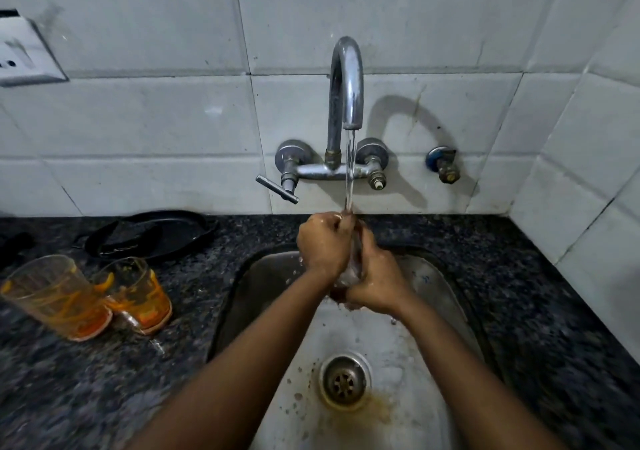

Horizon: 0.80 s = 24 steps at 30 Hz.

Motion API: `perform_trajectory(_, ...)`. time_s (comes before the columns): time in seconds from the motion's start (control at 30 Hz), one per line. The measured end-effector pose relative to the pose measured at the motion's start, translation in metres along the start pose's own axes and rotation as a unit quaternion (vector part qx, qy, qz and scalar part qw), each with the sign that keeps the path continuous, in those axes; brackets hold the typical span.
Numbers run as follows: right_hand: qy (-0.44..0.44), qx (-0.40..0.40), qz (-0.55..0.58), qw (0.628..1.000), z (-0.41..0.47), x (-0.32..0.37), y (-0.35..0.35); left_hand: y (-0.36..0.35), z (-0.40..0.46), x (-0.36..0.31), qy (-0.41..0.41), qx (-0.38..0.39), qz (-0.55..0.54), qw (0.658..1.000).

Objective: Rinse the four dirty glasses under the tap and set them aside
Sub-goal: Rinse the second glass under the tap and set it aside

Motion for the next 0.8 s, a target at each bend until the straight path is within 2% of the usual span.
perform_trajectory(0.03, -0.040, 0.059, 0.148, 0.986, -0.007, -0.005, -0.002, 0.000, 0.001, 0.003, 0.007, 0.024, -0.075, 0.997)
perform_trajectory(0.1, -0.118, 0.139, 0.381, 0.907, -0.023, -0.013, -0.008, -0.001, 0.002, 0.006, 0.027, 0.075, -0.209, 0.975)
perform_trajectory(0.13, -0.137, 0.151, 0.433, 0.878, -0.028, -0.014, -0.010, -0.001, 0.001, 0.007, 0.032, 0.089, -0.239, 0.966)
perform_trajectory(0.17, -0.145, 0.144, 0.444, 0.872, -0.030, -0.014, -0.009, -0.003, 0.001, 0.008, 0.040, 0.096, -0.255, 0.961)
perform_trajectory(0.2, -0.135, 0.110, 0.407, 0.897, -0.029, -0.013, -0.007, -0.005, 0.002, 0.011, 0.053, 0.096, -0.259, 0.960)
perform_trajectory(0.23, -0.115, 0.059, 0.323, 0.938, -0.027, -0.011, -0.003, -0.007, 0.002, 0.014, 0.071, 0.091, -0.258, 0.959)
perform_trajectory(0.27, -0.086, 0.000, 0.190, 0.978, -0.026, -0.003, 0.003, -0.009, 0.003, 0.018, 0.089, 0.083, -0.246, 0.962)
perform_trajectory(0.3, -0.055, -0.062, 0.019, 0.996, -0.025, 0.008, 0.008, -0.012, 0.002, 0.019, 0.110, 0.075, -0.227, 0.965)
perform_trajectory(0.33, -0.019, -0.115, -0.135, 0.984, -0.026, 0.022, 0.010, -0.014, 0.000, 0.018, 0.128, 0.062, -0.200, 0.969)
perform_trajectory(0.37, 0.014, -0.151, -0.204, 0.967, -0.026, 0.027, 0.007, -0.012, -0.001, 0.016, 0.138, 0.044, -0.178, 0.973)
perform_trajectory(0.4, 0.026, -0.152, -0.196, 0.968, -0.026, 0.025, 0.002, -0.007, -0.001, 0.010, 0.131, 0.026, -0.167, 0.977)
perform_trajectory(0.43, 0.030, -0.128, -0.104, 0.986, -0.023, 0.018, 0.000, -0.003, 0.001, 0.004, 0.109, 0.021, -0.165, 0.980)
perform_trajectory(0.47, 0.016, -0.092, 0.053, 0.994, -0.021, 0.008, 0.002, -0.001, 0.003, 0.001, 0.084, 0.034, -0.183, 0.979)
perform_trajectory(0.5, -0.017, -0.048, 0.229, 0.972, -0.022, -0.002, 0.003, -0.001, 0.002, -0.002, 0.068, 0.068, -0.222, 0.970)
perform_trajectory(0.53, -0.068, 0.006, 0.377, 0.924, -0.025, -0.012, -0.001, -0.005, -0.001, -0.002, 0.064, 0.108, -0.269, 0.955)
perform_trajectory(0.57, -0.109, 0.044, 0.473, 0.873, -0.029, -0.016, -0.006, -0.007, -0.004, -0.001, 0.063, 0.142, -0.296, 0.942)
perform_trajectory(0.6, -0.124, 0.059, 0.483, 0.865, -0.033, -0.016, -0.007, -0.010, -0.006, 0.001, 0.064, 0.160, -0.292, 0.941)
perform_trajectory(0.63, -0.124, 0.038, 0.442, 0.887, -0.034, -0.017, -0.006, -0.013, -0.007, 0.003, 0.069, 0.163, -0.256, 0.950)
perform_trajectory(0.67, -0.116, -0.006, 0.344, 0.932, -0.035, -0.016, -0.002, -0.016, -0.007, 0.004, 0.074, 0.159, -0.208, 0.962)
perform_trajectory(0.7, -0.110, -0.055, 0.178, 0.976, -0.034, -0.014, 0.003, -0.019, -0.006, 0.004, 0.081, 0.152, -0.150, 0.974)
perform_trajectory(0.73, -0.106, -0.111, -0.019, 0.988, -0.035, -0.006, 0.010, -0.019, -0.006, 0.004, 0.091, 0.136, -0.105, 0.981)
perform_trajectory(0.77, -0.080, -0.158, -0.166, 0.970, -0.036, 0.003, 0.013, -0.018, -0.005, 0.004, 0.100, 0.114, -0.087, 0.985)
perform_trajectory(0.8, -0.048, -0.179, -0.202, 0.962, -0.035, 0.006, 0.013, -0.015, -0.004, 0.003, 0.099, 0.097, -0.090, 0.986)
Point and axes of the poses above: each hand's wrist, its own z-axis towards the middle knuckle, its own y-axis out of the back of the hand, x = y × z, the point moved 8 cm from there along z, towards the middle knuckle, and after that the axes turned 13 degrees about z, right-handed, at the moved point
